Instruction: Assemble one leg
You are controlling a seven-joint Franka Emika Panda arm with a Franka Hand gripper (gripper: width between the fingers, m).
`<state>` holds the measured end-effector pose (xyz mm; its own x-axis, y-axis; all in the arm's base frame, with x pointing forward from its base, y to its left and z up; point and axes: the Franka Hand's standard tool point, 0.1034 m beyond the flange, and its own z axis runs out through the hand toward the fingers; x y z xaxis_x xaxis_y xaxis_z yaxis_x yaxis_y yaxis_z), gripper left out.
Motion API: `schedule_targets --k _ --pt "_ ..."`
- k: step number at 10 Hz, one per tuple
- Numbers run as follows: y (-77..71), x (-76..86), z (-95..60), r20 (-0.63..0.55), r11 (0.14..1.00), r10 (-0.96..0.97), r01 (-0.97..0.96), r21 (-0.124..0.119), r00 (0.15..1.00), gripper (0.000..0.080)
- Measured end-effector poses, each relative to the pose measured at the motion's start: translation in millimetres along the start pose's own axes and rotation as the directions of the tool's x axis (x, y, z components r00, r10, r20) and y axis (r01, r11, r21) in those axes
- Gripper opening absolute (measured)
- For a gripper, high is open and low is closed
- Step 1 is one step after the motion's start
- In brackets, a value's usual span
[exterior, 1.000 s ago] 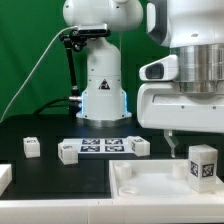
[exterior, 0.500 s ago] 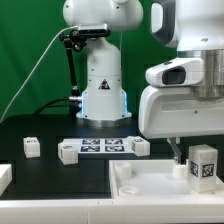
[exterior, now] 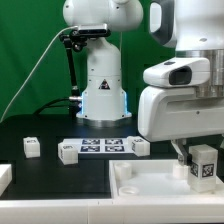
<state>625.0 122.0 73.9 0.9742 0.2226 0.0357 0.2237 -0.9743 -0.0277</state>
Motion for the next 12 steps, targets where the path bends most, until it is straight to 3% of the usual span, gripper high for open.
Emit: schedule_targets --k 1,3,5,8,9,12 --pt "0.5 0.0 0.0 0.000 1.000 0.013 -0.013 0.000 1.000 0.0290" --pt "0.6 0.3 0.4 -0.004 0.994 0.105 -0.105 0.000 0.994 0.0290" --pt "2.1 0.4 0.8 -0.008 0.888 0.460 -0.460 0.014 0.888 0.0290" --pt "2.7 -1.0 1.7 -0.025 0.539 0.842 -0.842 0.027 0.539 0.0291" --pt "1.9 -1.9 1.9 -0.034 0.405 0.914 -0.914 0.030 0.404 0.0291" --pt "4.3 -2.4 2.0 -0.002 0.148 0.989 -0.988 0.046 0.148 0.0291"
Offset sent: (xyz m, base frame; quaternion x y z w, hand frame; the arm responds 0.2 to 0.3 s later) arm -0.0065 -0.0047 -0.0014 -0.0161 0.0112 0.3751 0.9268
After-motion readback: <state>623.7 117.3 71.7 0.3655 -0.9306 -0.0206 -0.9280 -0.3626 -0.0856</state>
